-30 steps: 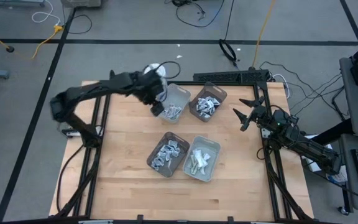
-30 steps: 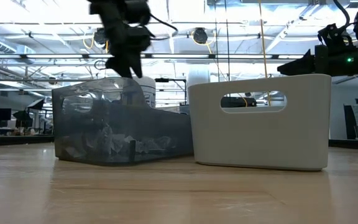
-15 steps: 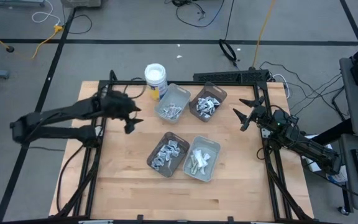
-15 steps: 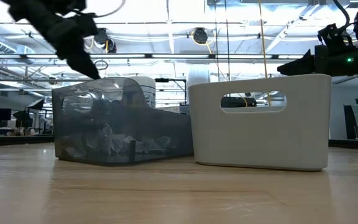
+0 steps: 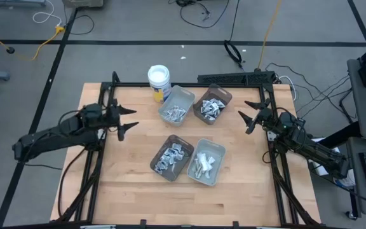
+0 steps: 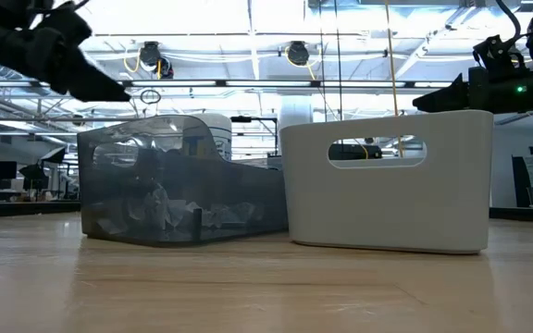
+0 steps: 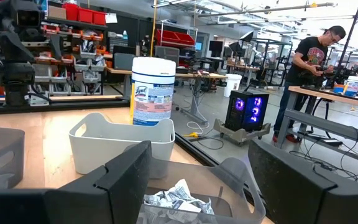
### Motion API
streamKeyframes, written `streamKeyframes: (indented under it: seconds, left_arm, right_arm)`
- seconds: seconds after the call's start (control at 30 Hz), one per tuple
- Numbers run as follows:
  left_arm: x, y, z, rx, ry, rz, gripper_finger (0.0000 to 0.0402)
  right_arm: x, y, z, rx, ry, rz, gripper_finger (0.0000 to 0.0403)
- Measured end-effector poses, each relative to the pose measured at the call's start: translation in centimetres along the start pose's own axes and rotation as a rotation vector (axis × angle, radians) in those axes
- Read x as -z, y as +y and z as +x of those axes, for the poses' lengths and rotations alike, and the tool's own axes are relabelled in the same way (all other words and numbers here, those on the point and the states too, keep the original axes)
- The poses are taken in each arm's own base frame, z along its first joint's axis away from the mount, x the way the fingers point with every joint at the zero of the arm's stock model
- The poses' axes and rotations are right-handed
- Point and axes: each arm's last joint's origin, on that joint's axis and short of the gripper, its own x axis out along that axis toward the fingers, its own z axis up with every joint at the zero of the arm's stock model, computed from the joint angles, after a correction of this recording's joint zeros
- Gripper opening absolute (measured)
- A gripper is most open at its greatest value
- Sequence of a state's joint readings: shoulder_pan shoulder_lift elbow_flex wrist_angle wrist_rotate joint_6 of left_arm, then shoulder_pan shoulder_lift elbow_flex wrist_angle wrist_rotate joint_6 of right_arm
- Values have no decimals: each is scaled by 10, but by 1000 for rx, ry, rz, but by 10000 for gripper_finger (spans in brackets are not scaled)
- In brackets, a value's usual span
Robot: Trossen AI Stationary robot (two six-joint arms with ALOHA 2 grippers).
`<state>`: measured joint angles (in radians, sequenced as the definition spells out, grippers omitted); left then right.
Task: Pick & Place First Aid Supplies
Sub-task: Return to Home Position
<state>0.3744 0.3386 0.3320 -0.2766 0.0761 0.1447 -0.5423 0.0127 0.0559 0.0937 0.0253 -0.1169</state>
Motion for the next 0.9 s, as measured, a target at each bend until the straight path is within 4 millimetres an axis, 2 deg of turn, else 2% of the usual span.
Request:
streamKeyframes:
  seconds: [0.23,0.5,0.67,0.9]
  left_arm:
    - [28,-5,-6,-8,-57,6,268]
    - [47,-8,-8,-14,-111,-34,269]
    - [55,-8,-5,-13,-98,-16,269]
    - [53,-8,-5,-21,-121,56,269]
  right_arm:
    - [0,0,0,0,0,0,263]
    - [0,0,0,0,0,0,263]
    - [0,0,0,0,0,0,263]
    - [0,0,0,0,0,0,263]
